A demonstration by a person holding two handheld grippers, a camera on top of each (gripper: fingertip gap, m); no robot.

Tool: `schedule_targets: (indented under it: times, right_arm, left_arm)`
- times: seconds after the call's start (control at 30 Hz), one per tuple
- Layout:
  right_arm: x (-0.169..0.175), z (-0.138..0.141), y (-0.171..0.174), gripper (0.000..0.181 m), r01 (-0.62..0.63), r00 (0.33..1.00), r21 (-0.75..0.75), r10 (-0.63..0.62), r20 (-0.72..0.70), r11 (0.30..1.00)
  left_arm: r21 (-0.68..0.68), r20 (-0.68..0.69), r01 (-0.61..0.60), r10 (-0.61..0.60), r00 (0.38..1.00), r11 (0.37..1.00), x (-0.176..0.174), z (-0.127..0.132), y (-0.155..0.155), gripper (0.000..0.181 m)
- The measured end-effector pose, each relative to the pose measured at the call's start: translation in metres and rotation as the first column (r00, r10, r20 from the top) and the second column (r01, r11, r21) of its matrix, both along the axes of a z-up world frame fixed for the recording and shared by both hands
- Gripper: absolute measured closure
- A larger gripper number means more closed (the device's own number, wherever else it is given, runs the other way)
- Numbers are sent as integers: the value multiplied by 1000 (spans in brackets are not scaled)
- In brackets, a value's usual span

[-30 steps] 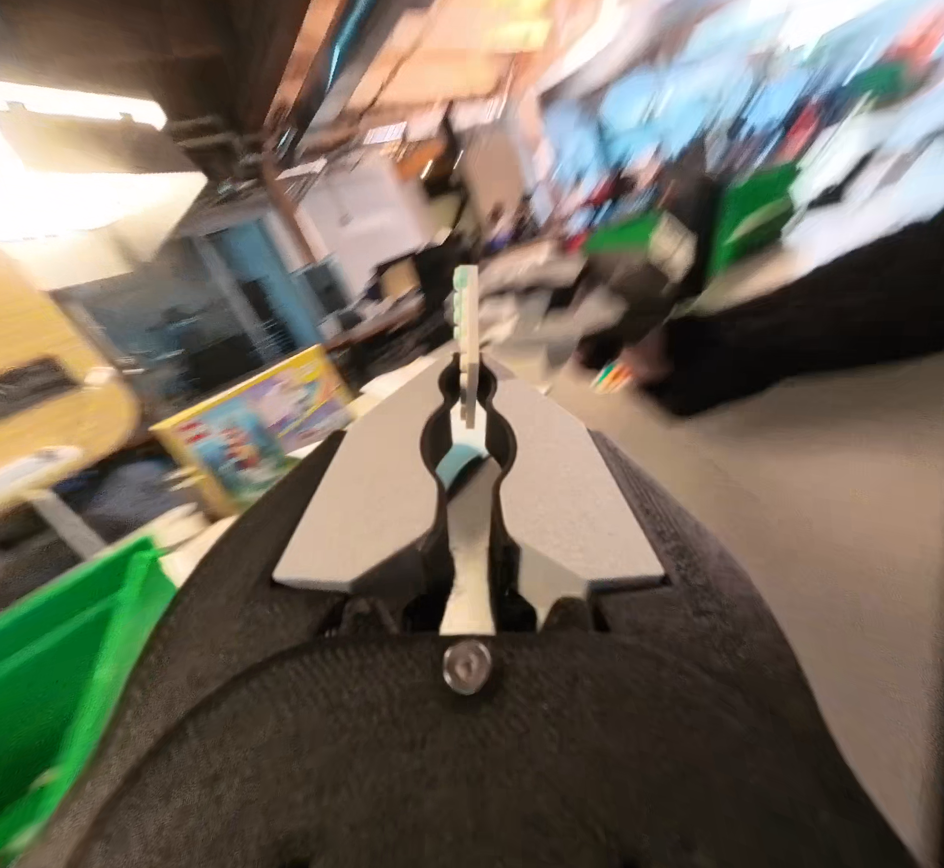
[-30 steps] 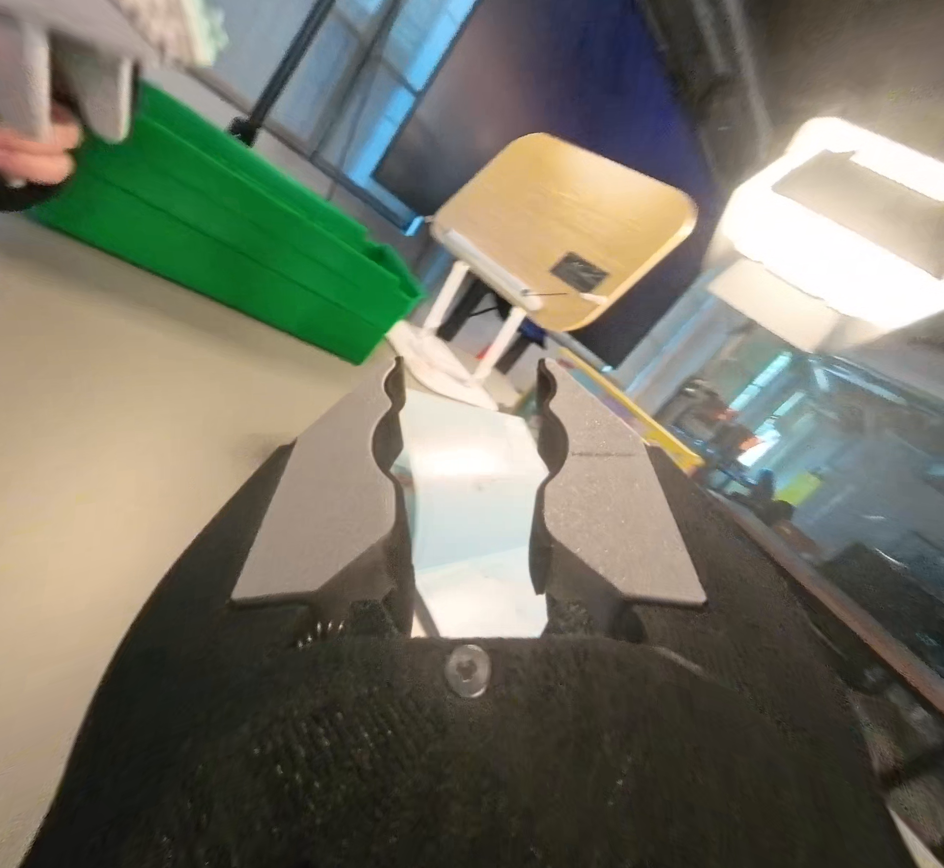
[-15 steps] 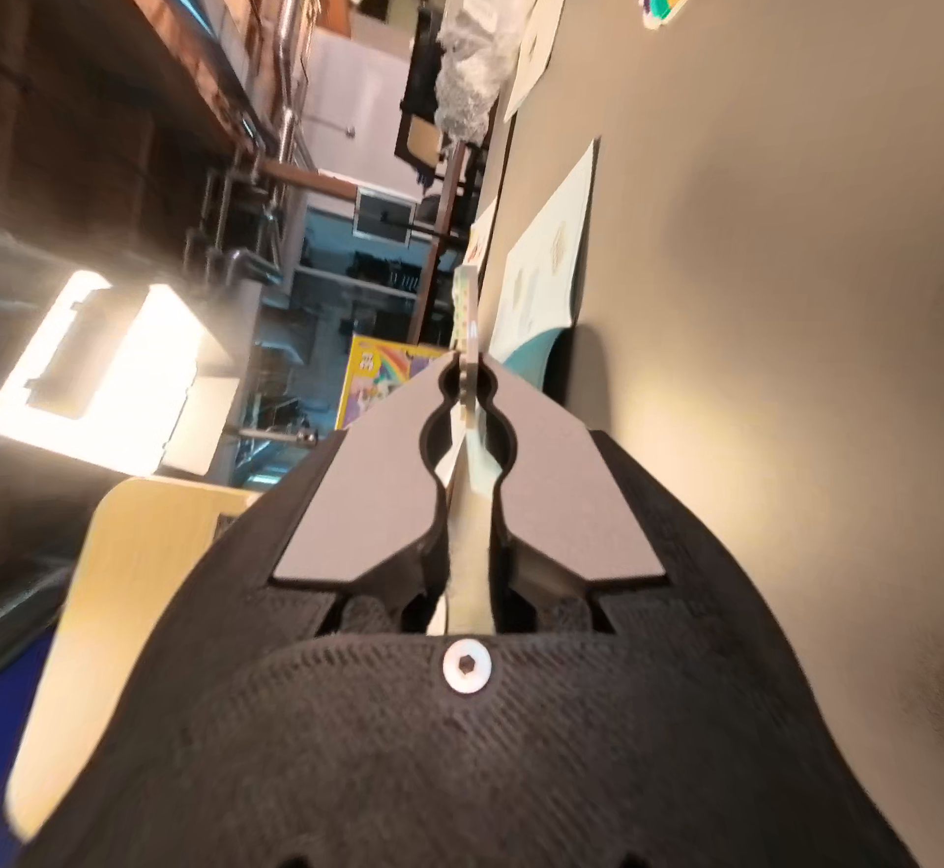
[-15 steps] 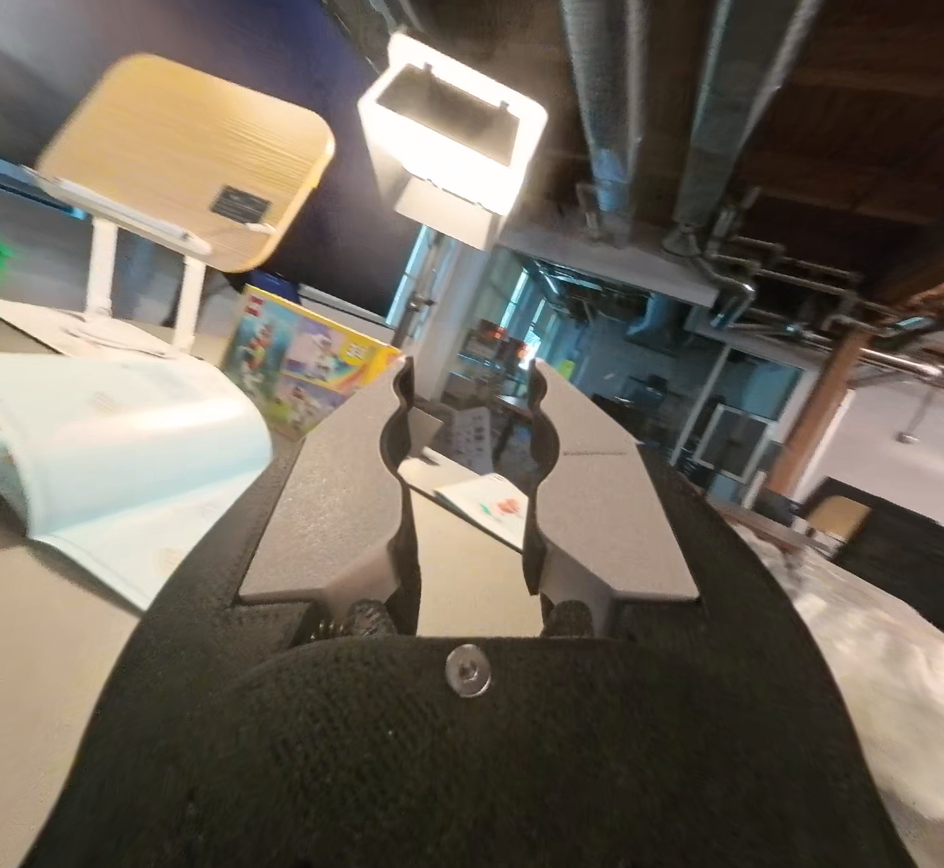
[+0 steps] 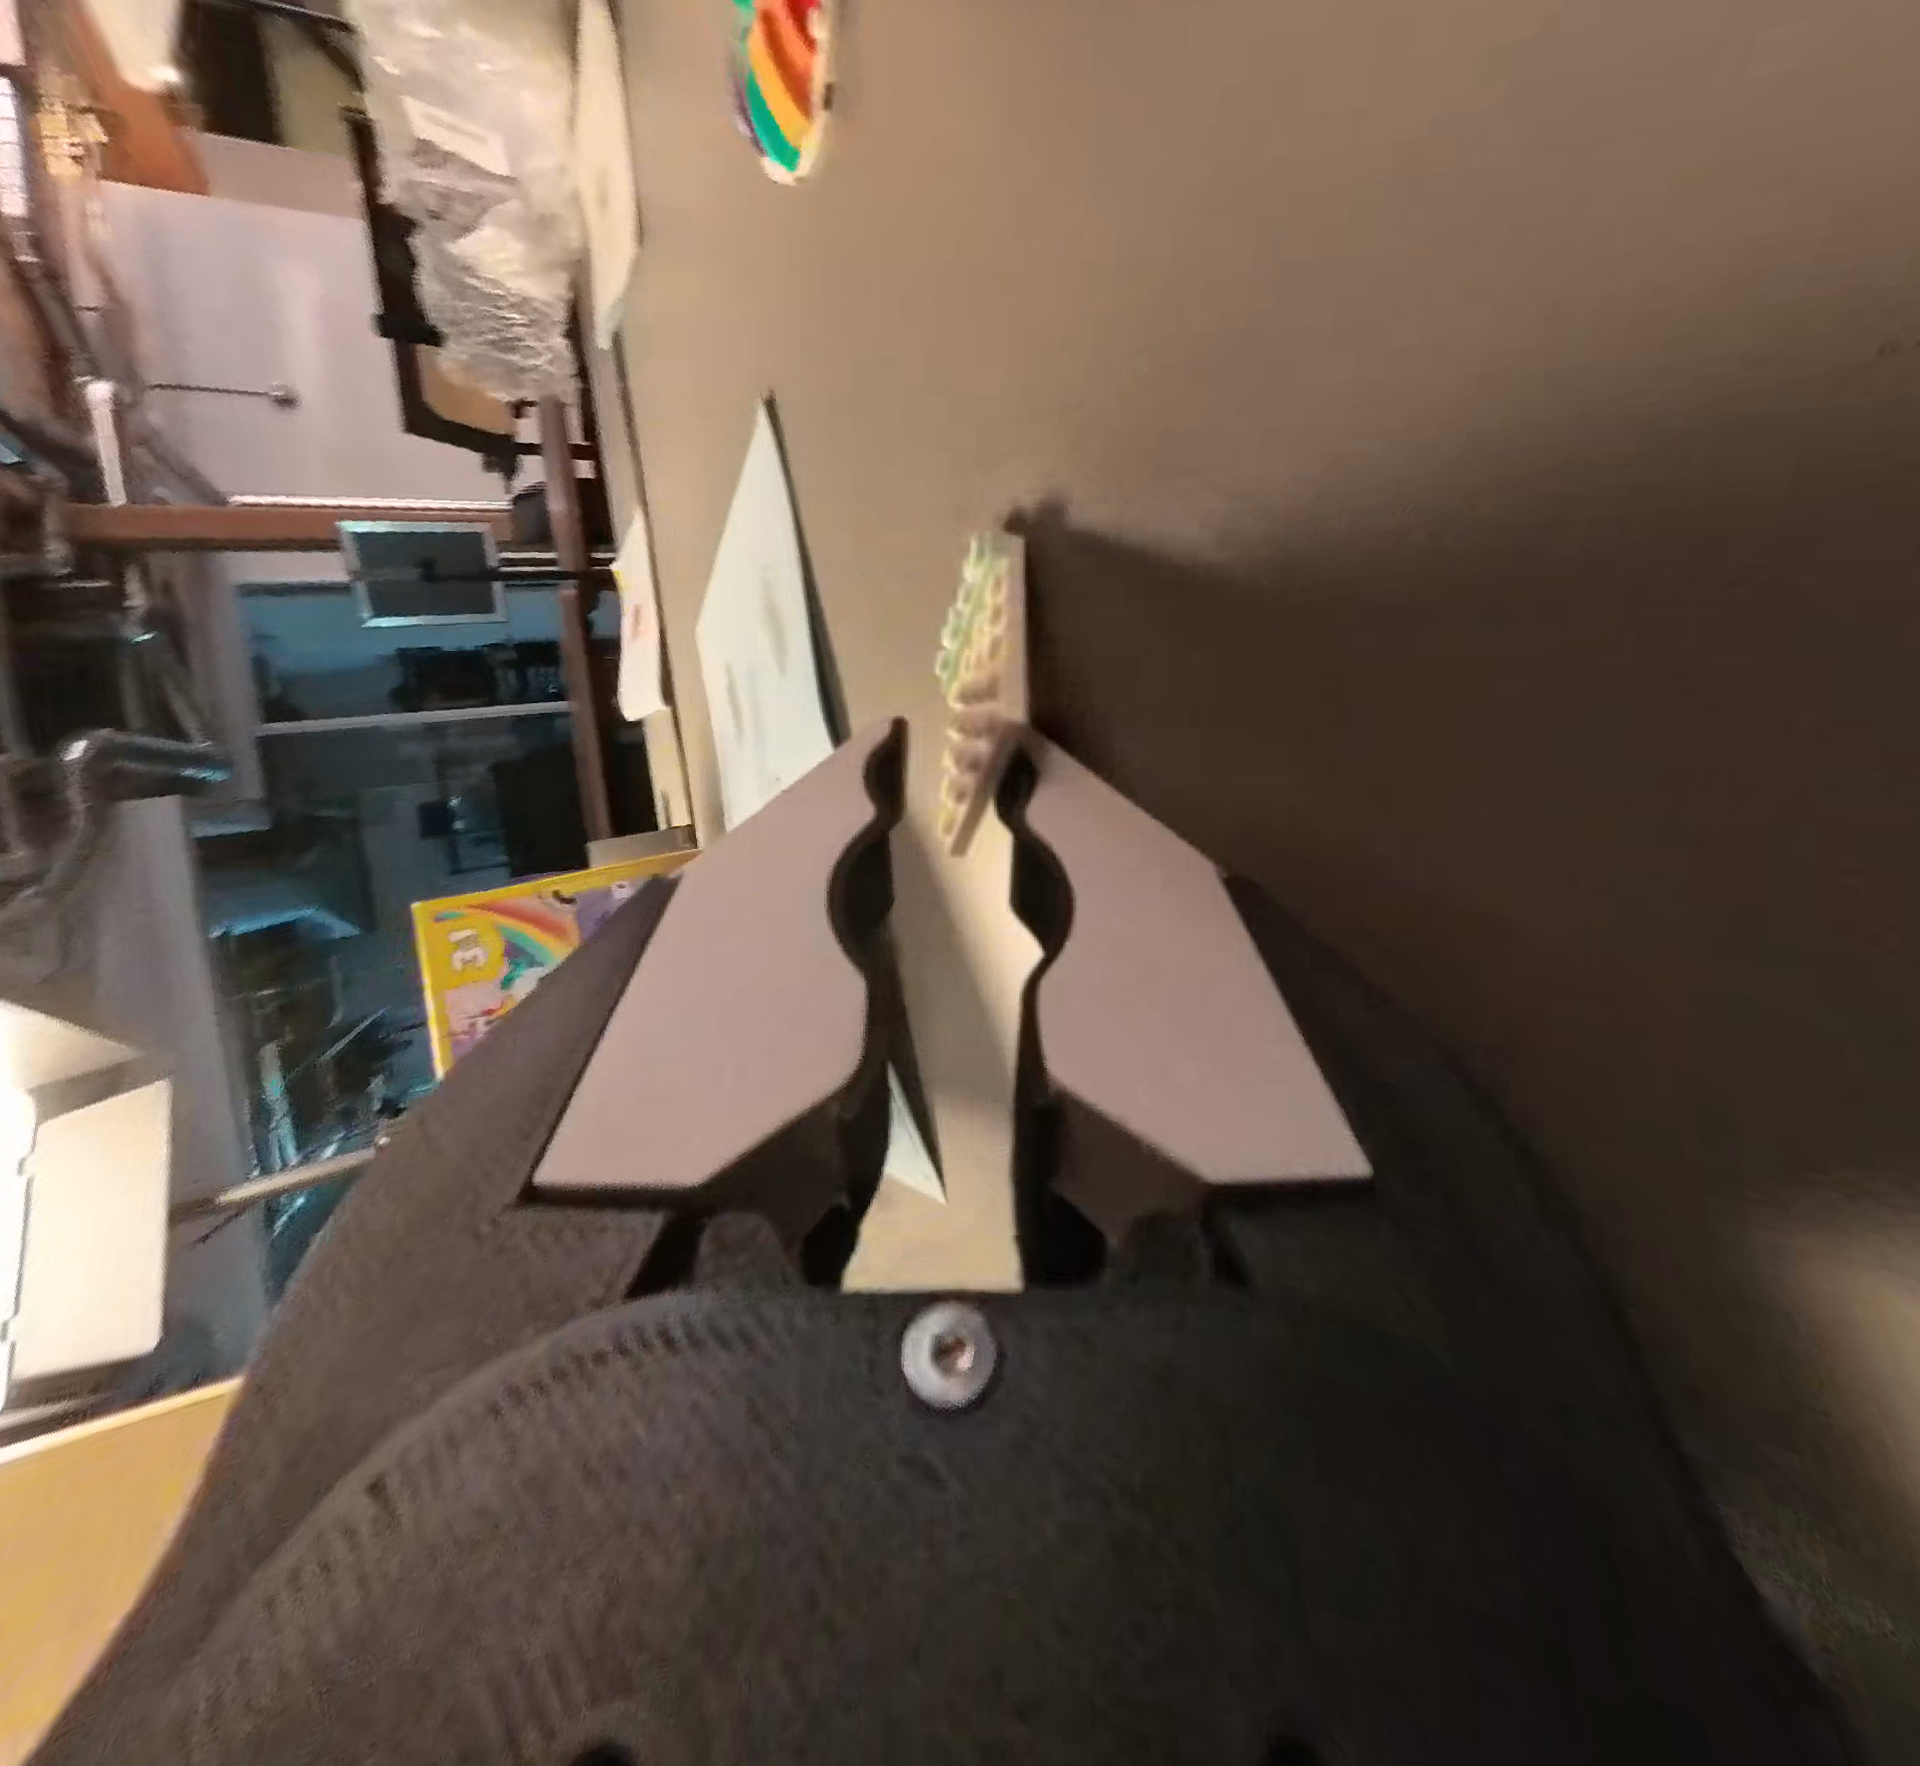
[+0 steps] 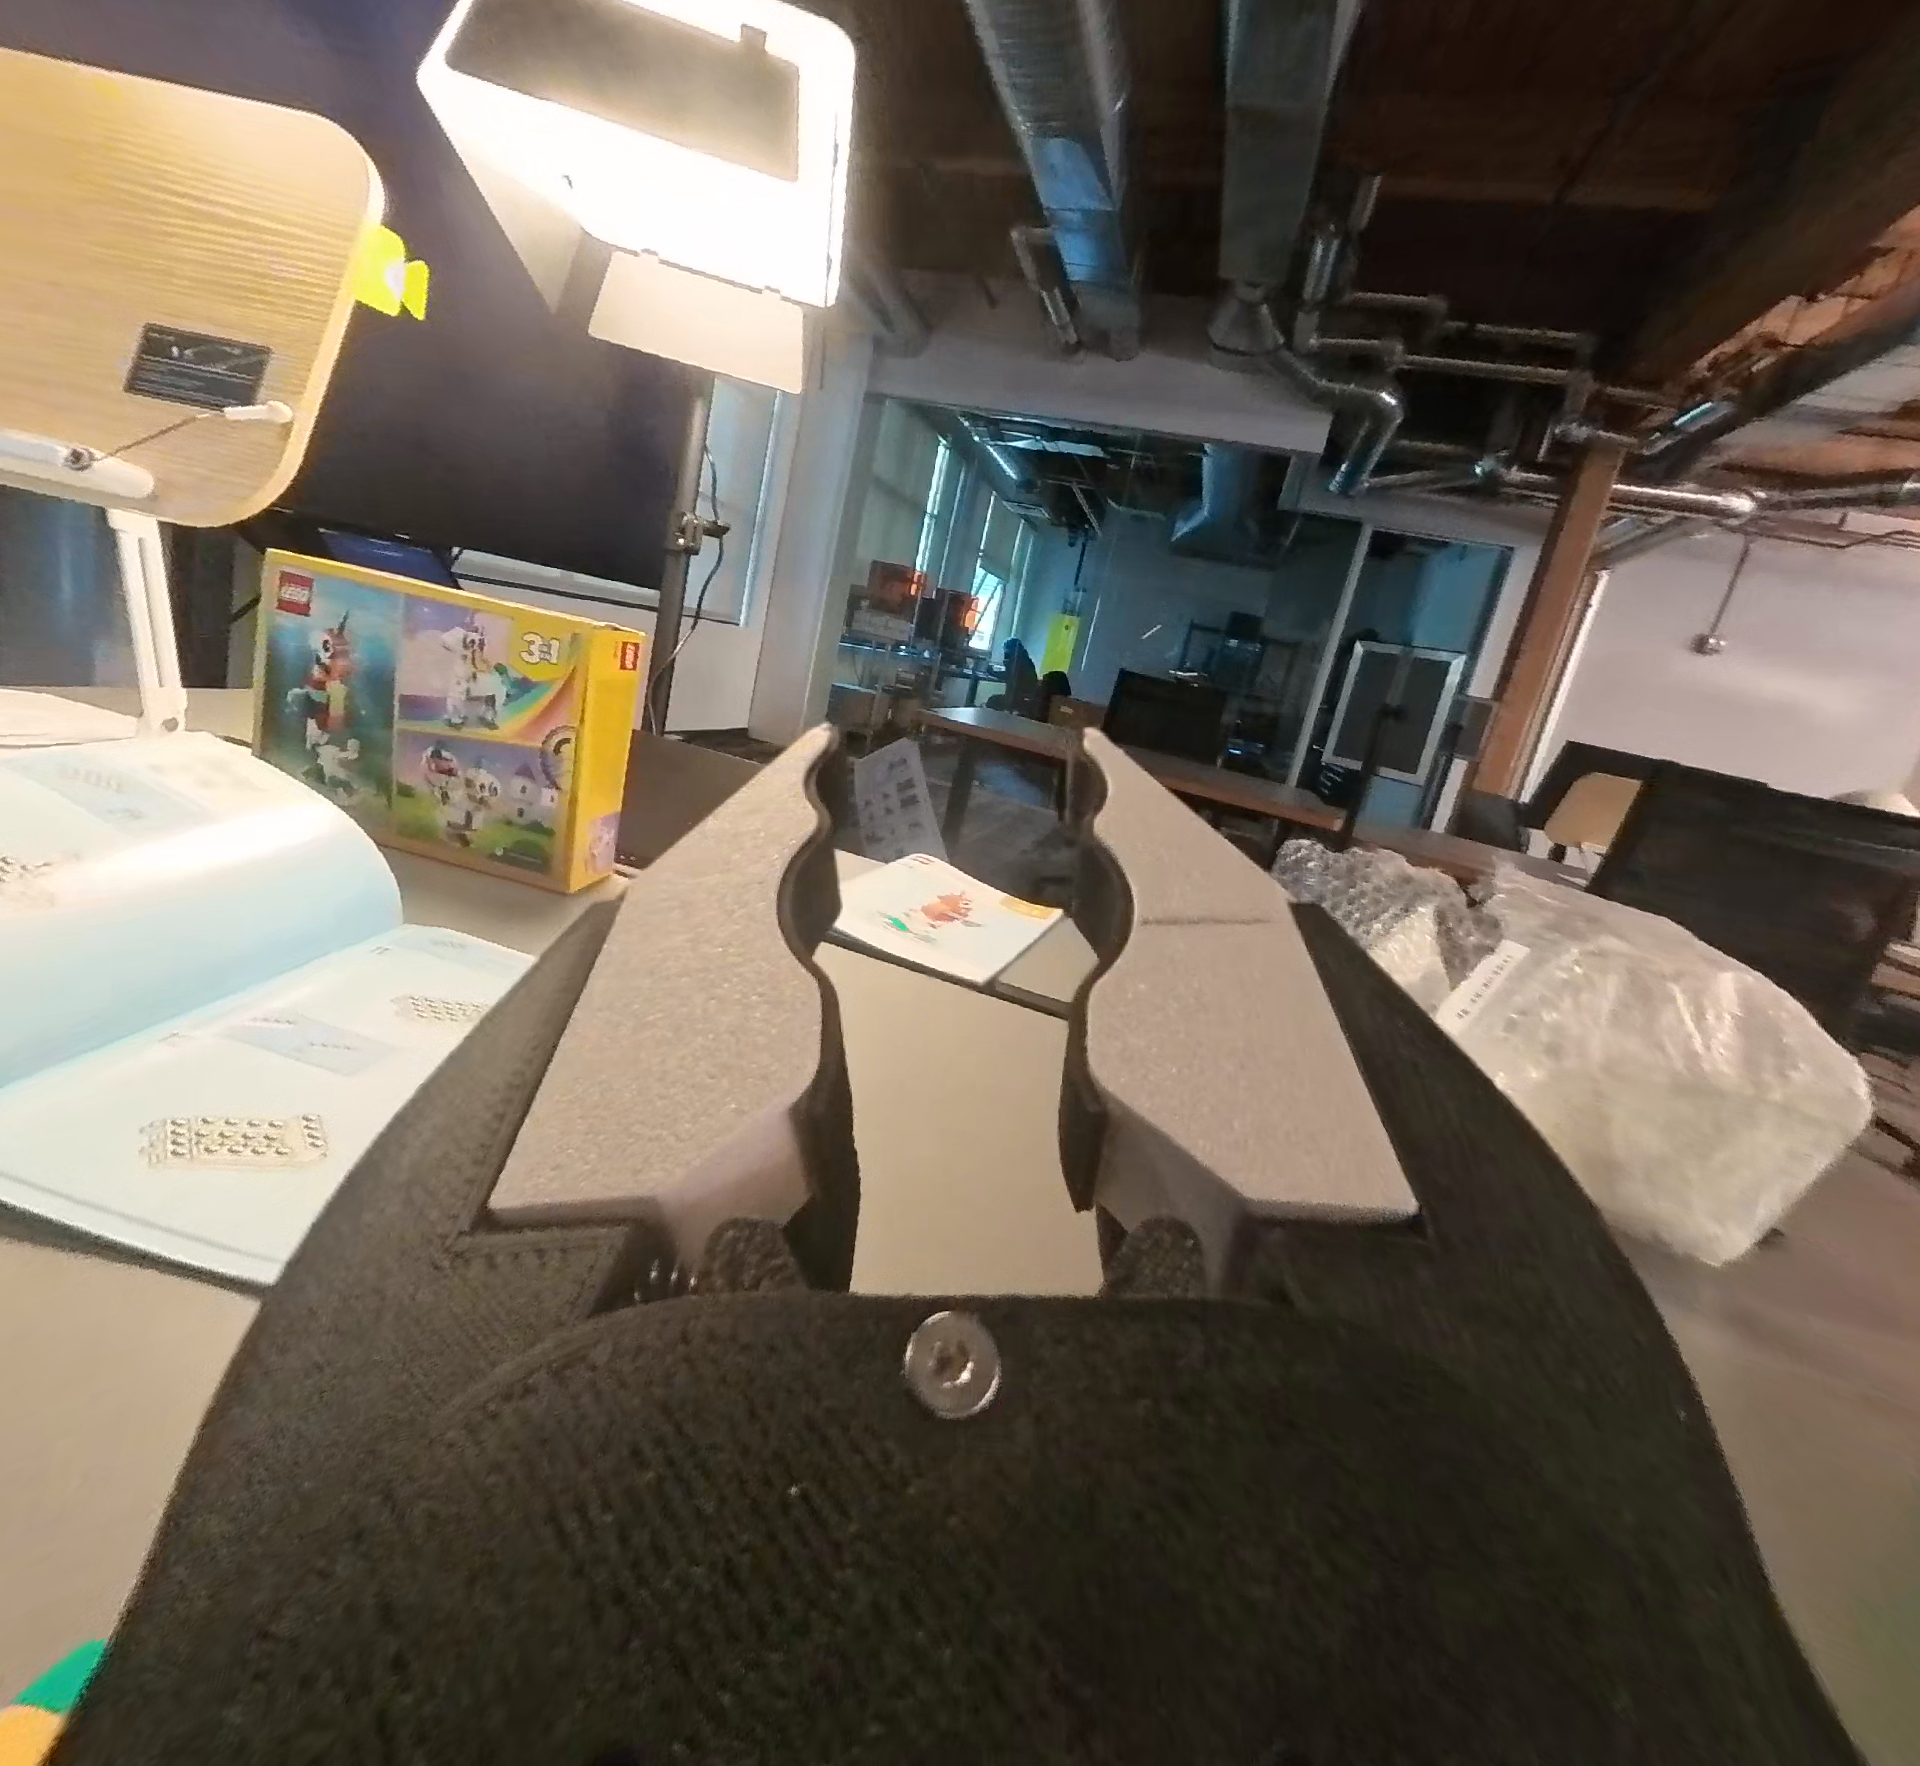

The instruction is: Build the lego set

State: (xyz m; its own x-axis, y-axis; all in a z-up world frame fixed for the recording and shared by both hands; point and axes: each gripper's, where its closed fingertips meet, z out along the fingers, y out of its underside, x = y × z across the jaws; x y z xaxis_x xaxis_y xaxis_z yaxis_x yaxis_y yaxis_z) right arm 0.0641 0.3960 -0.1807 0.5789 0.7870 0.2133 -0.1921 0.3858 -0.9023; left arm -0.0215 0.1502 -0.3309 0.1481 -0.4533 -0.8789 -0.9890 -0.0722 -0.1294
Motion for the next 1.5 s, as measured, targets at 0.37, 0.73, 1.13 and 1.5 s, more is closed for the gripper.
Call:
schedule_targets:
  times: [0.37, 0.73, 1.13, 1.5]
  right_arm:
    - [4, -3, -3, 140, -10, 1000, -4, 10, 25, 1000]
    - [23, -5, 4, 141, 47, 998, -12, -46, 40, 999]
    - [17, -20, 16, 144, 130, 984, -34, -125, 131, 991]
    - [10, -23, 12, 147, 120, 977, -2, -117, 177, 993]
  left_arm:
    - [-359, 261, -82, 185, 947, 930, -6, 13, -47, 122]
    - [-21, 939, -298, 120, 321, 954, -51, 155, -146, 121]
    - [-576, 722, -734, 646, -249, 361, -270, 64, -255, 166]
    - [-715, 525, -683, 759, -385, 148, -312, 2, -237, 170]
